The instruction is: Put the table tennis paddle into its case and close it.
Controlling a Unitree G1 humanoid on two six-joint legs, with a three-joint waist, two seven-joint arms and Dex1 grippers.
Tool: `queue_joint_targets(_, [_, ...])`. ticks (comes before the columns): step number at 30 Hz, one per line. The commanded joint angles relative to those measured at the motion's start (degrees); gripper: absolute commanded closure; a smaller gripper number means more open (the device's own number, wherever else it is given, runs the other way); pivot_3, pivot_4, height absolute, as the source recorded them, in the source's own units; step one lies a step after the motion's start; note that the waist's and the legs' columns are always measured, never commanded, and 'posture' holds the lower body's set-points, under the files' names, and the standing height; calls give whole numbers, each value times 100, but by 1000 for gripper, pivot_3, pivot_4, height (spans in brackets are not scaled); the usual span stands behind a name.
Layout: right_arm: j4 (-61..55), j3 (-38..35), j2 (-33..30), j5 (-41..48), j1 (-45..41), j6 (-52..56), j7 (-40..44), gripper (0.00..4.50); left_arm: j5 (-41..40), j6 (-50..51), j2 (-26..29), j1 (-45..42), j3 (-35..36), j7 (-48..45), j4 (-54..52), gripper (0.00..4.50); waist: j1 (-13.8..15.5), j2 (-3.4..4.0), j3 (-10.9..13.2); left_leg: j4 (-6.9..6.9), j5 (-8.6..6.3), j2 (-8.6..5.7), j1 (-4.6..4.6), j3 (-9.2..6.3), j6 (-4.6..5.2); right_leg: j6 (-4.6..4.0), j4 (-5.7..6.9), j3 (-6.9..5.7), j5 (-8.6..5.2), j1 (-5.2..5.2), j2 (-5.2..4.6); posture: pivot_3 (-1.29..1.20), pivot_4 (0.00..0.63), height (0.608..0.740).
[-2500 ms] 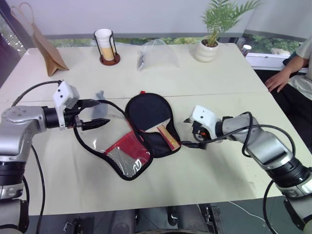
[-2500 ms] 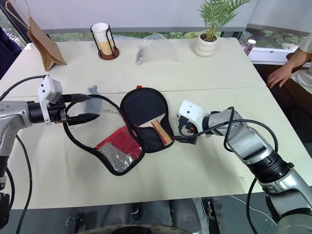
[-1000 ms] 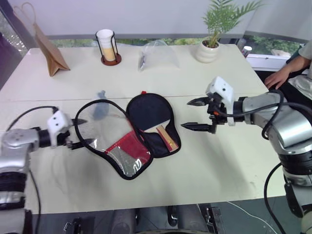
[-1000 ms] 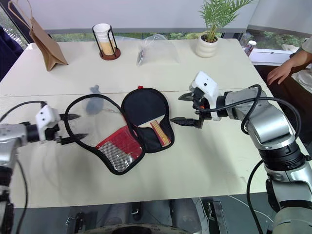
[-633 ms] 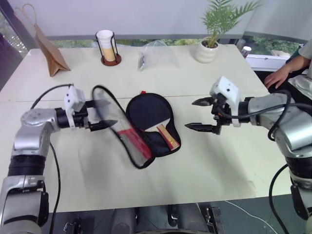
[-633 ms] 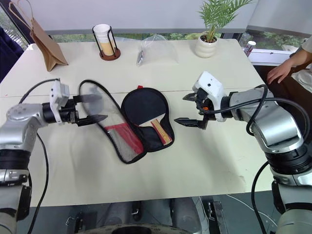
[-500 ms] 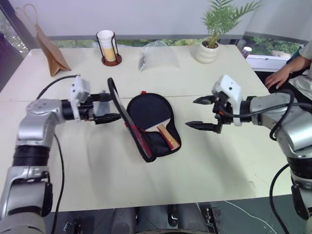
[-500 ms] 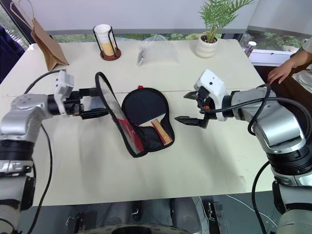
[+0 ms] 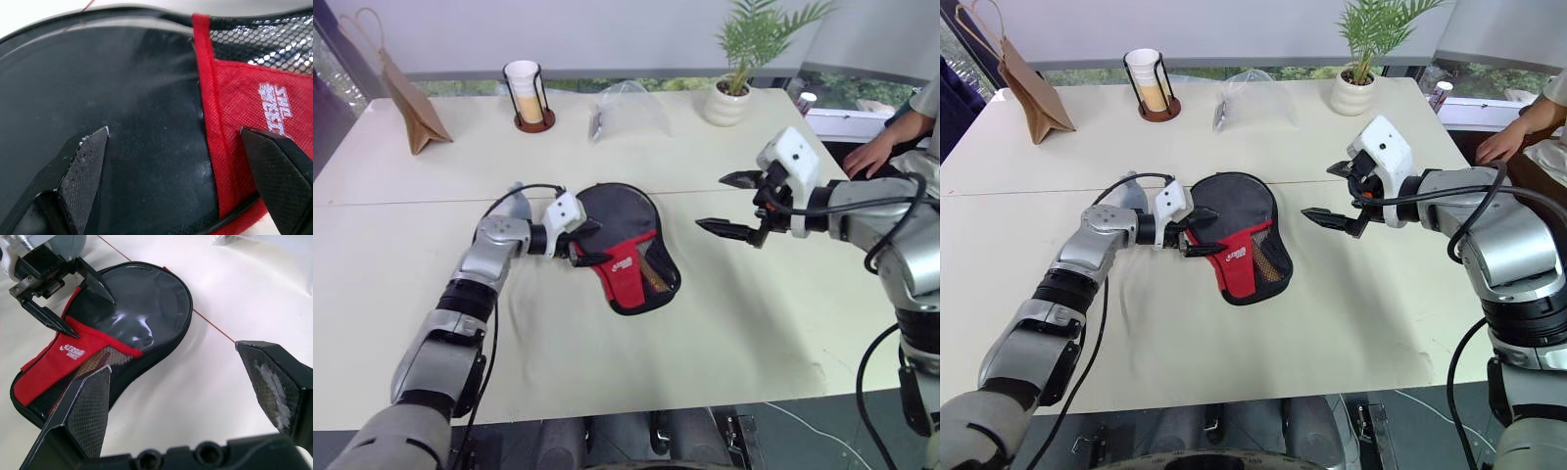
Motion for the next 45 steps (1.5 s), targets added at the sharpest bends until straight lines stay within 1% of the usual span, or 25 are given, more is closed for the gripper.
queue_joint_targets(1, [-224,-161,20,76,-19,8,-52,21,-62,111,61,-73,73,-131,-301,20,0,0,0,0,0,0,0,-1,0,0,0,0,0,0,0,0,150,740])
queue_joint_targets(4, [-201,-24,62,53,-6,-75,-21,21,-243,338,127,-78,220,-254,-555,20,0,0,0,0,0,0,0,-2,0,0,0,0,0,1,0,0,150,740])
queue_joint_targets(5, [-73,73,165,61,-46,-63,-15,21,-463,544,195,-37,368,-354,-809,20,1,0,0,0,0,0,0,-3,0,0,0,0,0,1,0,0,150,740])
queue_joint_targets(8, [356,170,594,348,-189,406,-19,21,-1102,1277,485,100,853,-515,-1584,20,-42,-3,1,0,0,2,0,-6,0,0,1,0,0,0,3,0,150,740])
queue_joint_targets(10, [559,295,714,354,-245,614,15,21,-1363,1640,692,219,1064,-526,-2006,20,-38,0,1,0,0,3,0,-10,0,-1,7,0,0,-2,5,0,150,740])
queue_joint_targets(13, [906,406,929,606,-375,1312,59,21,-1646,2040,1020,457,1390,-438,-2537,20,-20,2,1,-1,0,2,0,-10,0,-1,8,0,0,-1,4,0,150,740])
queue_joint_targets(18, [1107,506,1257,877,-443,1962,47,21,-1775,2281,1351,872,1689,-162,-3005,20,3,1,1,-1,0,1,0,-10,0,-2,6,-2,-1,2,2,0,150,740])
queue_joint_targets(22, [1068,625,1518,976,-354,2282,-96,21,-1901,2451,1480,1176,1865,47,-3370,20,-7,1,1,-1,0,1,0,-10,0,-2,6,-1,-1,1,1,0,150,740])
queue_joint_targets(28, [1168,937,1769,821,-133,2186,-287,21,-2065,2619,1579,1453,2066,335,-3708,20,-11,1,1,-1,0,1,0,-11,0,-2,6,-2,-1,1,2,0,150,740])
queue_joint_targets(36, [1606,1007,1740,570,-147,1785,-356,21,-2128,2643,1717,1775,2117,503,-4030,20,-17,1,0,-1,0,1,1,-11,0,-2,6,-2,-1,1,3,0,150,740])
queue_joint_targets(41, [1564,941,1653,600,-85,1949,-378,21,-2182,2637,1762,1887,2148,573,-4104,20,-16,1,0,-1,0,1,1,-11,0,-2,6,-2,-1,2,2,0,150,740])
queue_joint_targets(45, [1489,1200,1788,590,85,1999,-398,21,-2176,2583,1784,1924,2112,607,-4108,20,-14,0,0,-2,0,1,1,-11,0,-2,5,-2,-1,2,2,0,150,740])
